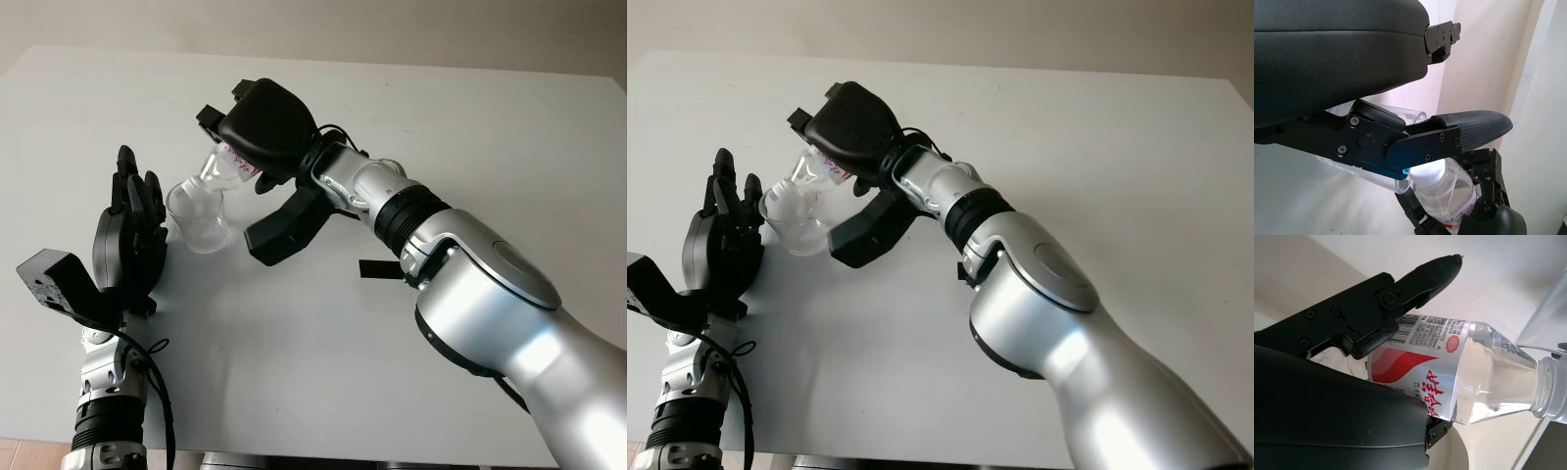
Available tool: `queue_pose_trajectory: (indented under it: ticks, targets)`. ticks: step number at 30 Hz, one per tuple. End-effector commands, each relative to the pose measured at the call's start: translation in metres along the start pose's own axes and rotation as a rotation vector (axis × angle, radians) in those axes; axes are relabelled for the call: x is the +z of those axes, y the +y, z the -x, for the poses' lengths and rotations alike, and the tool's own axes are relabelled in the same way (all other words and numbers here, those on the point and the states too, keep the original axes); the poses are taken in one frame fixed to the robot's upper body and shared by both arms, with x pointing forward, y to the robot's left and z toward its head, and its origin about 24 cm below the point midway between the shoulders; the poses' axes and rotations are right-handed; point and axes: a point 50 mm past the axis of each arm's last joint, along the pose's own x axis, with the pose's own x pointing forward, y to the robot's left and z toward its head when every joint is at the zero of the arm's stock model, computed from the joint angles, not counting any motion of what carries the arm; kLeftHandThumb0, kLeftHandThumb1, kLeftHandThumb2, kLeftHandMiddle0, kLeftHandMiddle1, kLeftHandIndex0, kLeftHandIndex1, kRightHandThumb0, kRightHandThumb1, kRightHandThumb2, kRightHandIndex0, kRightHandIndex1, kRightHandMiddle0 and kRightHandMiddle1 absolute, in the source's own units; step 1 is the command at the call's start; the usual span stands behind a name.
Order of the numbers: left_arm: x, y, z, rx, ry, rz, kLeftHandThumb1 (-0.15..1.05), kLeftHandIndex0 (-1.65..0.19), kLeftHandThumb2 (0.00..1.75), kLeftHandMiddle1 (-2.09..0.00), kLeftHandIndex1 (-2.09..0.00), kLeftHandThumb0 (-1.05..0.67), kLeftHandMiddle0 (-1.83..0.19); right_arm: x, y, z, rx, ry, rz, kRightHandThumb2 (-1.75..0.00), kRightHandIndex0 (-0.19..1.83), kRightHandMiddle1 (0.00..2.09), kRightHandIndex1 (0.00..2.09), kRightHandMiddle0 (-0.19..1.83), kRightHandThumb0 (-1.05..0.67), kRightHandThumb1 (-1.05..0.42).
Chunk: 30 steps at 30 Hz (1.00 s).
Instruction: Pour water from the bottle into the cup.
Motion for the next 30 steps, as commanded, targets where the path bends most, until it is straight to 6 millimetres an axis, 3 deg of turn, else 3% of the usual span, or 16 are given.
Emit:
queue_pose_trajectory:
  ticks: [1,16,21,23,30]
  targets:
    - [-0.009,0.001,0.006,0.015,0.030,0.019,1.05,0.19,0.64,0.00,0.00,-0.88,0.19,-0.009,-0.013,-0.005,-0.040,0.003,0.051,-0.05,0.88,1.93,2.09,0.29,-0.40,-0.96]
    - [-0.009,-0.001,0.005,0.011,0.030,0.018,1.05,0.19,0.66,0.00,0.00,-0.88,0.19,-0.009,-0.014,-0.004,-0.063,-0.033,0.126,-0.05,0.92,2.05,2.09,0.25,-0.47,-0.98]
    - [-0.009,-0.001,0.005,0.014,0.031,0.018,1.05,0.19,0.66,0.00,0.00,-0.87,0.19,-0.009,-0.014,-0.003,-0.112,0.000,0.067,-0.05,0.96,2.09,2.09,0.34,-0.40,-0.96]
    - [-0.009,0.000,0.005,0.016,0.032,0.018,1.05,0.19,0.65,0.00,0.00,-0.87,0.19,-0.010,-0.015,-0.003,-0.127,0.058,-0.049,-0.05,0.97,2.09,2.09,0.36,-0.36,-0.96]
    - [-0.009,0.002,0.005,0.014,0.032,0.012,1.05,0.19,0.65,0.00,0.00,-0.88,0.19,-0.022,-0.015,-0.002,-0.155,0.259,-0.426,-0.06,0.80,1.36,2.09,0.34,-0.30,-0.96]
